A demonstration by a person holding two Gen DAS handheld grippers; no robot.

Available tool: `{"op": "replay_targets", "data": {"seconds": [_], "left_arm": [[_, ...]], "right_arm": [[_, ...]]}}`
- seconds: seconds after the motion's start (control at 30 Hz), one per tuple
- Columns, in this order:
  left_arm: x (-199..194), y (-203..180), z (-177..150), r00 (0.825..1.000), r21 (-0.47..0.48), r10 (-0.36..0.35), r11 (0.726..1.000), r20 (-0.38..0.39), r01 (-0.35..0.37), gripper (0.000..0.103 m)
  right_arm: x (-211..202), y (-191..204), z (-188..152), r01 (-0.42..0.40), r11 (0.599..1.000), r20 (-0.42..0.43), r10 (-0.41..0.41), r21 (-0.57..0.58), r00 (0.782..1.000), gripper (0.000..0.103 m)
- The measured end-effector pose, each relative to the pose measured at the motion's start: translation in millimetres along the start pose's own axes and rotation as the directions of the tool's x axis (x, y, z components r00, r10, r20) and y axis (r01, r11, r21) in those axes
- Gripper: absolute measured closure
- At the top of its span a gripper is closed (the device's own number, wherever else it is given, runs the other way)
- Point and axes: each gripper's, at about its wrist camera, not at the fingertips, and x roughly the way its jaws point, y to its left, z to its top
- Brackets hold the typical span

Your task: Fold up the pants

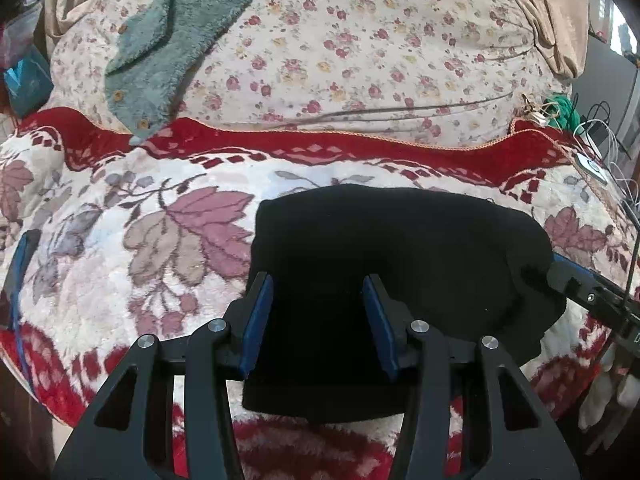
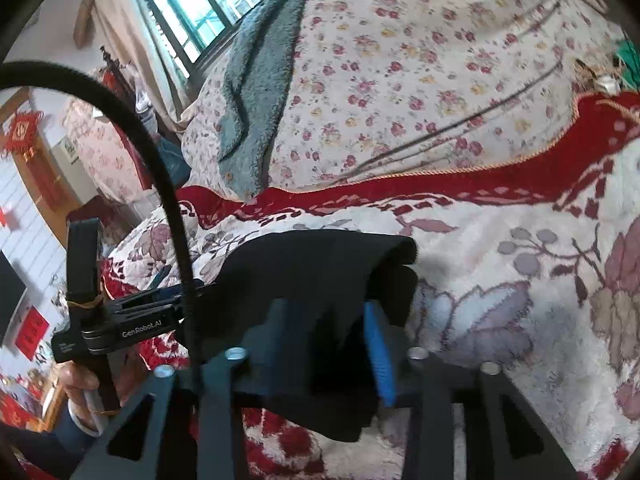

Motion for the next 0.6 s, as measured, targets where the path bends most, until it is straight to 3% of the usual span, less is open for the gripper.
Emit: {"op": "replay_targets", "data": {"seconds": [0.27,0.33,0.4,0.6], "left_arm": [[-17.3,17.9,0.0,0.999,-0.061,-0.041,0.997,0.001,0.041,0.057],[-19.3,21.7,0.6,0.999,-0.066,-0.049,0.997,-0.002,0.049,0.057],[-17.3,27.7,0.6,0.997,-0.082,-0.068,0.994,-0.021,0.066,0.057],[4.1,47.2,-0.5,0.98,-0.165,-0.175,0.973,-0.09,0.159,0.056]], "right_arm": [[-11.0,9.1,7.3,0.013,1.0,0.061,-0.013,0.002,0.998,0.061],[-16.3,9.5,10.0,0.023,1.0,0.082,-0.024,0.007,0.996,0.051],[-15.3,4.2,11.9,0.025,0.999,0.068,-0.027,0.025,0.997,0.042],[7.4,-29.8,0.7,-0.005,0.989,-0.049,0.012,0.148,0.999,0.037]]}}
